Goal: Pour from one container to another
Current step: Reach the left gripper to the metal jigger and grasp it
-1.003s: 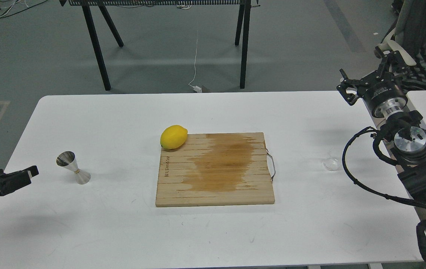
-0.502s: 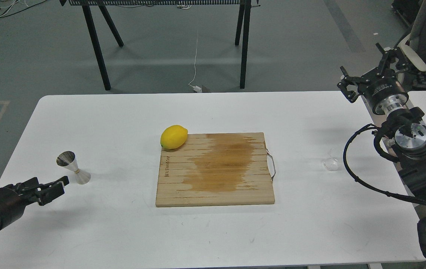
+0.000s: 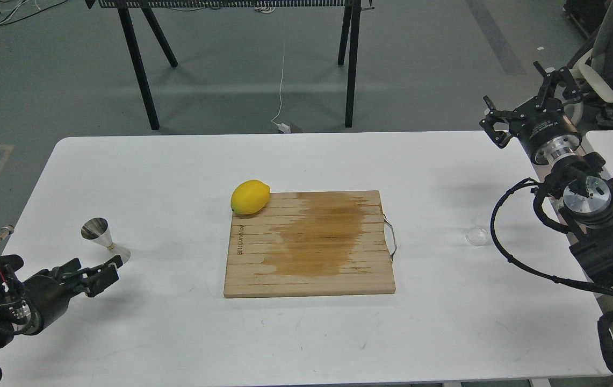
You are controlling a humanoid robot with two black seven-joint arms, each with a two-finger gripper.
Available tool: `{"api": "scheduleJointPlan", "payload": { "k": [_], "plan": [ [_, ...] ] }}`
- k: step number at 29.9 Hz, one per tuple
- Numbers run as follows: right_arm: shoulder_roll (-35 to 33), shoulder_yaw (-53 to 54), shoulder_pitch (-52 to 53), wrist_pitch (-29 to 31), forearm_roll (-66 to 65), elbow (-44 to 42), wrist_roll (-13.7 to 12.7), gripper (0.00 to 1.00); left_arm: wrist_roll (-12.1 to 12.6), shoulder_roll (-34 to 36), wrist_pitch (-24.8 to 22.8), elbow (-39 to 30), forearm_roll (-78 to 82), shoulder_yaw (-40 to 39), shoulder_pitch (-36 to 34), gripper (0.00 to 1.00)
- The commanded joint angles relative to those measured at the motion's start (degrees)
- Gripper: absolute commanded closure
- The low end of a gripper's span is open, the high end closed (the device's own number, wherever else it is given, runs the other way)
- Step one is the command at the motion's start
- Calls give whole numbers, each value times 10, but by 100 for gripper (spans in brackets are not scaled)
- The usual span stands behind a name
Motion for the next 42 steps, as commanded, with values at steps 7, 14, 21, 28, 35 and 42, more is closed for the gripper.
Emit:
{"api": "scheduleJointPlan", "payload": {
  "k": [7, 14, 21, 28, 35, 42],
  "plan": [
    [-1, -4, 1, 0, 0, 1, 0, 1, 12, -52, 5, 37, 5, -80, 43, 2],
    [-3, -5, 1, 1, 0, 2, 0, 1, 20, -78, 5, 80, 15, -80, 43, 3],
    [-5, -5, 1, 1, 0, 2, 0, 1, 34, -99, 5, 118, 15, -81, 42, 3],
    [-4, -5, 1, 1, 0, 2, 0, 1, 38, -110, 5, 149, 14, -81, 36, 5],
    [-5, -6, 1, 2, 0, 2, 0, 1, 38, -133, 5, 174, 13, -81, 35, 7],
    [-6, -6, 2, 2, 0, 2, 0, 1, 38, -147, 5, 188, 13, -82, 33, 16]
  ]
}}
